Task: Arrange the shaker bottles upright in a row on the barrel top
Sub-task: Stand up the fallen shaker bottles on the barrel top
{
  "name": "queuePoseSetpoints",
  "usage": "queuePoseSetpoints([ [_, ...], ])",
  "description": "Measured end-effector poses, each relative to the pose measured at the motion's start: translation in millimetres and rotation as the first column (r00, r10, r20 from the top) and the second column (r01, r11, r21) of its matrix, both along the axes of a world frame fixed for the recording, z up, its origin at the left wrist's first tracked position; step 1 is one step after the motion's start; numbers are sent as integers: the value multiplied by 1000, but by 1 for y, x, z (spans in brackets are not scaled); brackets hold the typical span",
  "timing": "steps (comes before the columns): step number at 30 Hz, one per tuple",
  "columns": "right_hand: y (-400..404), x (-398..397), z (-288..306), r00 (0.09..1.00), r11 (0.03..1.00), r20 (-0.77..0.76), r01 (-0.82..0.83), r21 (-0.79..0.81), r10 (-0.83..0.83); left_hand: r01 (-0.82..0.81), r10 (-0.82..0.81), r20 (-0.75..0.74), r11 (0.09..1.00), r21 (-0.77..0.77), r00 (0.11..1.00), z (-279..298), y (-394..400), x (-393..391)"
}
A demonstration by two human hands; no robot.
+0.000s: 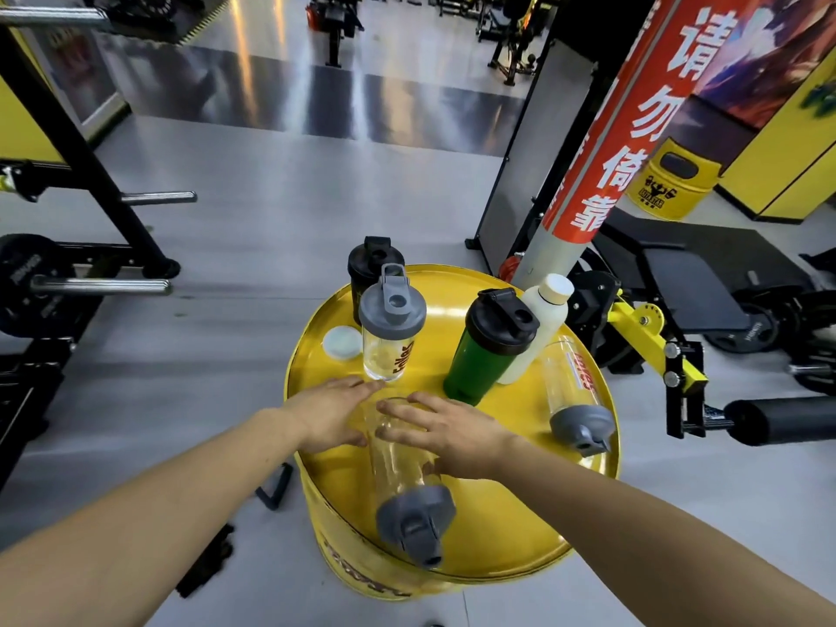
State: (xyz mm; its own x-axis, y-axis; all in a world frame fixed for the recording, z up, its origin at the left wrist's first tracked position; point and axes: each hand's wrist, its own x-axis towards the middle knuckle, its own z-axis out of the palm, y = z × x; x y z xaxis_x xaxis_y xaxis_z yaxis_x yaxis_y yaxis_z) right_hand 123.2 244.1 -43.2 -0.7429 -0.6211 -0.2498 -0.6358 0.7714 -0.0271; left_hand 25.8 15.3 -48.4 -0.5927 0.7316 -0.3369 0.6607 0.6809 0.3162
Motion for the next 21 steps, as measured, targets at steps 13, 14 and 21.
queuePoseSetpoints([
  [13,3,46,0,578,263,441,763,-590,-687,-343,116,513,862,374,851,38,25,43],
  [14,2,51,2,534,212,441,776,-593,-722,-382,117,556,838,389,823,37,30,49],
  [21,15,77,-6,430,137,418,810,-570,-800,-469,141,633,794,387,761,34,63,72],
])
